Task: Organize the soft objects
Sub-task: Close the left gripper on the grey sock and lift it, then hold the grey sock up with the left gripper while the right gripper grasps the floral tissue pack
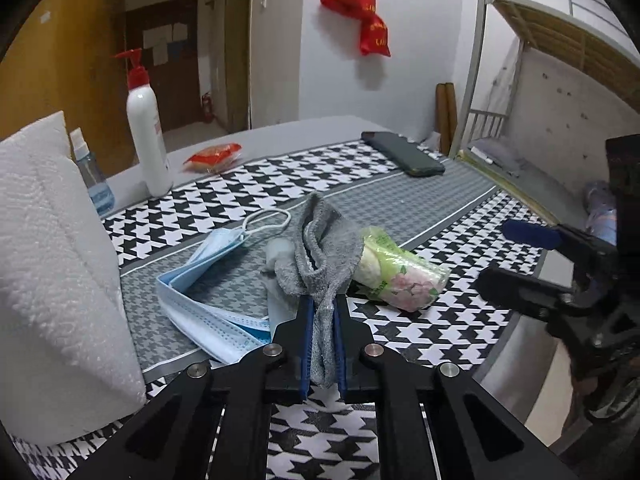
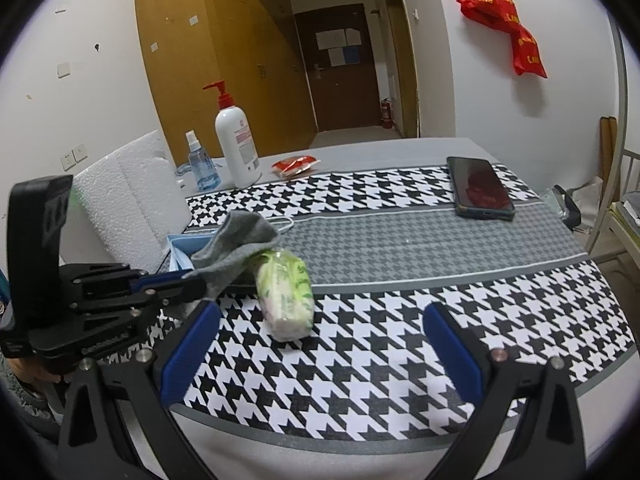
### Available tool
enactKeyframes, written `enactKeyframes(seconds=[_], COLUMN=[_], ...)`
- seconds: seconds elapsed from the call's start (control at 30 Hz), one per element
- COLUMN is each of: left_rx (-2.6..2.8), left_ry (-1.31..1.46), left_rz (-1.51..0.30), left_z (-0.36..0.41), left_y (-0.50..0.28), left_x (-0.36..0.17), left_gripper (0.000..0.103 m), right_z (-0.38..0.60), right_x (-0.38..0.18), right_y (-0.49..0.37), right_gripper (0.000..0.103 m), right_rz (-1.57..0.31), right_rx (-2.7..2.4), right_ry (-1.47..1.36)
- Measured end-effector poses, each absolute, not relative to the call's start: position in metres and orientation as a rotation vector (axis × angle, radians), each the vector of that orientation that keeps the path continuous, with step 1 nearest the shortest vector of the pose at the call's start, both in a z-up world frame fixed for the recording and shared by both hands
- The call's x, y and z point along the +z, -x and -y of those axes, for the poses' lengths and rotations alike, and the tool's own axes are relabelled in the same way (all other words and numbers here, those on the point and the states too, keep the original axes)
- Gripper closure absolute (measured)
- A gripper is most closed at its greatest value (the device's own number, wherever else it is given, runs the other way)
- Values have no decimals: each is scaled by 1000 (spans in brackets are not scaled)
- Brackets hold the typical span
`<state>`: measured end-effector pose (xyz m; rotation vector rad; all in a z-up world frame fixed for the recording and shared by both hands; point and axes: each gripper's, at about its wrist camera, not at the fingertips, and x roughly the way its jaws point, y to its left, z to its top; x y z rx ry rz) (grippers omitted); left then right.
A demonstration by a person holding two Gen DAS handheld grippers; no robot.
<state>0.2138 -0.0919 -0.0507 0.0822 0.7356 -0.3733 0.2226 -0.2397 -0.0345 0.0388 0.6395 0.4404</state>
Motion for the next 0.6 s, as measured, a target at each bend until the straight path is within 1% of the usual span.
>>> enactKeyframes(seconds=[0.6], left_rx=[-355], left_ry=[-73], left_rz=[-603], left_z=[62], left_y=[-181], left_x=[-22], left_gripper=[93], right_z=[217], right_x=[-31], right_y=[-228], right_gripper=[0], right_rz=[-654], right_rx=[450], right_ry=[-1])
